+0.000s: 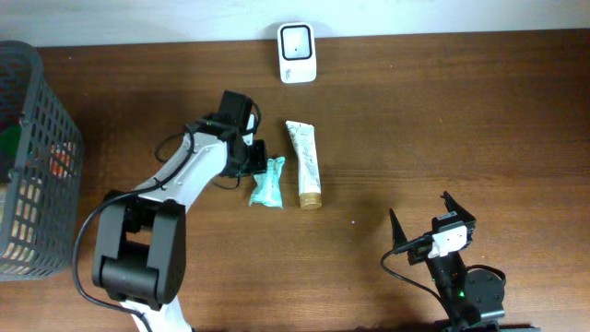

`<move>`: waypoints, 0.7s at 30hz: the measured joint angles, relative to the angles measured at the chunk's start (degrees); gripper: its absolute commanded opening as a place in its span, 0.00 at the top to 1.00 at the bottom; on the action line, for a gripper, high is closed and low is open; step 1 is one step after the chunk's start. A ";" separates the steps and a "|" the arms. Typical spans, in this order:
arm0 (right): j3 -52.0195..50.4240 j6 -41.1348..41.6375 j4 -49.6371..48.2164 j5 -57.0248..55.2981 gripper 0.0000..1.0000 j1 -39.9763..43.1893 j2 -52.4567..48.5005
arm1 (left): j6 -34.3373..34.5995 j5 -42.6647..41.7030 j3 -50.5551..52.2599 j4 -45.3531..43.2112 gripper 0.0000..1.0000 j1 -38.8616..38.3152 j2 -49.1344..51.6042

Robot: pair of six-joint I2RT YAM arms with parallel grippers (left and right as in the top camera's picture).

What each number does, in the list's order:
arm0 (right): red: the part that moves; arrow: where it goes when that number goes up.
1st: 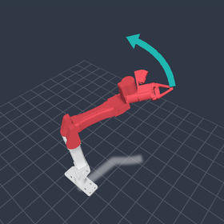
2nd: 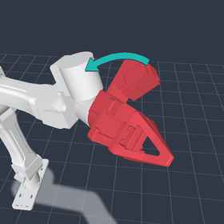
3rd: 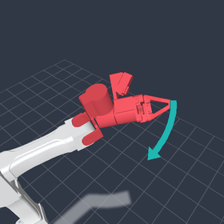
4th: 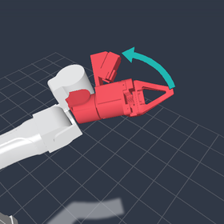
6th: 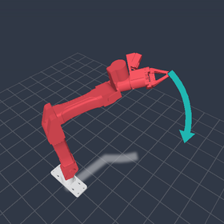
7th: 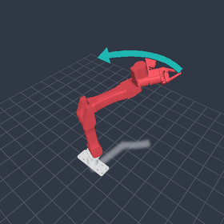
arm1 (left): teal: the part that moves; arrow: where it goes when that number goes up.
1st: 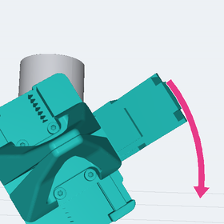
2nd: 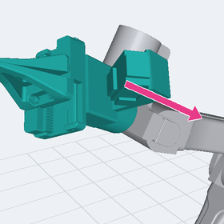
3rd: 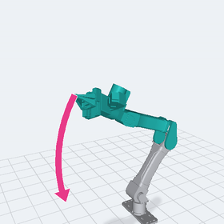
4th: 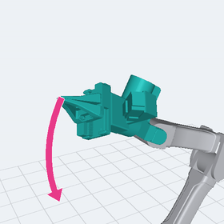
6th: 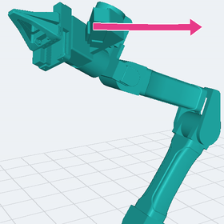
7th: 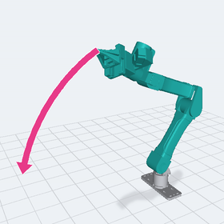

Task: Scan the item barcode
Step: 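Carry the green packet out and set it left of the tube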

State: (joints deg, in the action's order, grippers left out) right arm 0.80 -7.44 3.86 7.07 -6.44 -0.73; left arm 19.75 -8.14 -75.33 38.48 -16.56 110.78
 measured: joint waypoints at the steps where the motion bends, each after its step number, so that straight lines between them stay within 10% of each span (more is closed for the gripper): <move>1: 0.00 0.00 0.00 0.00 0.02 0.00 0.00 | 0.26 0.02 0.57 -0.42 0.57 0.00 0.00; 6: 0.00 0.00 0.00 0.00 0.02 0.00 0.00 | 0.52 0.04 0.66 -1.01 0.57 0.02 0.00; 13: 0.00 0.00 0.02 0.00 0.02 0.00 0.00 | -2.84 0.07 -8.24 7.28 0.98 0.13 -1.49; 21: 0.00 0.00 0.00 0.00 0.02 0.00 0.00 | -4.00 0.04 -7.85 12.48 1.00 -2.78 -5.31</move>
State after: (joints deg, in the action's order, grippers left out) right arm 0.80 -7.44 3.86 7.07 -6.44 -0.73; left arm 15.75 -8.10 -83.18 50.96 -19.33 105.47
